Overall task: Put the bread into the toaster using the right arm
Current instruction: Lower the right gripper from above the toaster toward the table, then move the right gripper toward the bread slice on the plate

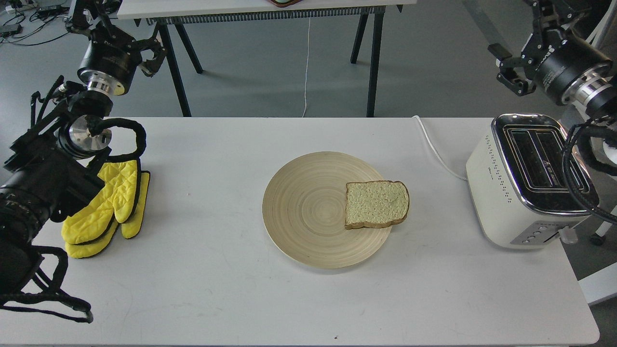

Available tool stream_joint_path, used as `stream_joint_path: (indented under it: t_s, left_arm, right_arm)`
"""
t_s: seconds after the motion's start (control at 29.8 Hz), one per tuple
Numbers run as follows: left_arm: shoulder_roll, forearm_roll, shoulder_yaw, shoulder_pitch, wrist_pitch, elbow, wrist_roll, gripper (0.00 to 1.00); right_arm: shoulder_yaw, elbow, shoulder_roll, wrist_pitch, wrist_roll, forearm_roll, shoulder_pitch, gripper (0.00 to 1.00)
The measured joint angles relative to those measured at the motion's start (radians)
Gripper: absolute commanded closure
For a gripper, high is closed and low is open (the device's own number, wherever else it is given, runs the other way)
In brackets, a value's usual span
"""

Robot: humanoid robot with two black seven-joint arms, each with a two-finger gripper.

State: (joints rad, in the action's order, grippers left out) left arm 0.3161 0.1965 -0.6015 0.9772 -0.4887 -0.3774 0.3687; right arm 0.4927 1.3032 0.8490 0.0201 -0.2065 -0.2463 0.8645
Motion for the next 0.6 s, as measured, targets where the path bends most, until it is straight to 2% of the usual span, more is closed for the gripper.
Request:
stream_joint_path:
  t_s: [0.2, 0.4, 0.6]
  left_arm:
    - [0.0, 0.0, -0.001, 0.0, 0.0, 0.0, 0.001, 0.0]
    - [0.0, 0.0, 0.0, 0.0, 0.0, 0.0, 0.001, 0.0]
    - [-0.002, 0.0, 0.002, 0.0, 0.0, 0.0, 0.0, 0.0]
  right_arm:
    - [-0.16, 0.095, -0.024, -0.184, 0.007, -0.128, -0.025, 0.06]
    - [-0.315, 0.084, -0.129, -0.316, 0.012, -0.17, -0.039, 0.08]
    - [-0.408, 0.056, -0.185, -0.405, 0.012, -0.197, -0.084, 0.13]
